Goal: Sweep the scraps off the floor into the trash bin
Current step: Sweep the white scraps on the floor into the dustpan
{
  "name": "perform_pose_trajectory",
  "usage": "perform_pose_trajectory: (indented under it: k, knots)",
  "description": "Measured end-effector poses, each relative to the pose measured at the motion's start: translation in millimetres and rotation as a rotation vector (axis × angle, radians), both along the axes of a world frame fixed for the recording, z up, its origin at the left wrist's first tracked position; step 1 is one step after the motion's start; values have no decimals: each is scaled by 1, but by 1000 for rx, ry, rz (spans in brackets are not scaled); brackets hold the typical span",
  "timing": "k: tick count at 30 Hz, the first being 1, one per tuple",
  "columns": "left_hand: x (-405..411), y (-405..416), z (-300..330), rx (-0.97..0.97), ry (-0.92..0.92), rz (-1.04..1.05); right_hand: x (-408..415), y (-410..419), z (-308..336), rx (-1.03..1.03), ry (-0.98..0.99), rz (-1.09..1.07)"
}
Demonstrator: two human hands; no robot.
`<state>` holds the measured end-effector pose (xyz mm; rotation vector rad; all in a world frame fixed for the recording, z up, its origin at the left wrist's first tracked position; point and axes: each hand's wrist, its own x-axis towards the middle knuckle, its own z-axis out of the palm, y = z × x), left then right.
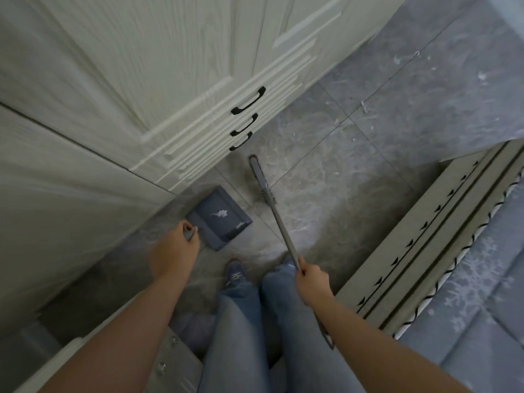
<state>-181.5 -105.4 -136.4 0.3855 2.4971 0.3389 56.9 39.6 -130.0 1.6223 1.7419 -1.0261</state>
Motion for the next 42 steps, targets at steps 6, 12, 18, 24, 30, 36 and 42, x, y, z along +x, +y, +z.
perform_pose_trajectory:
  k: [6, 12, 18, 24, 30, 36, 42]
  knots:
    - [-8, 60, 3, 56, -34, 39, -18, 84, -5, 95, -50, 15]
    - [-10, 126, -4, 113, -16, 72, -43, 184, -25, 156, -122, 29]
    - [-3, 164, -18, 99, 83, 121, -79, 274, -46, 189, -181, 223]
    - [-3, 177, -27, 72, 101, 139, -111, 321, -65, 128, -147, 329]
    - [0, 186, -21, 49, 99, 149, -91, 266, -64, 93, -160, 574]
    - [-3, 186, -14, 20, 72, 103, -30, 235, -50, -90, -70, 610]
    - [-1, 185, -7, 49, -1, 95, 5, 250, 4, -62, 4, 562]
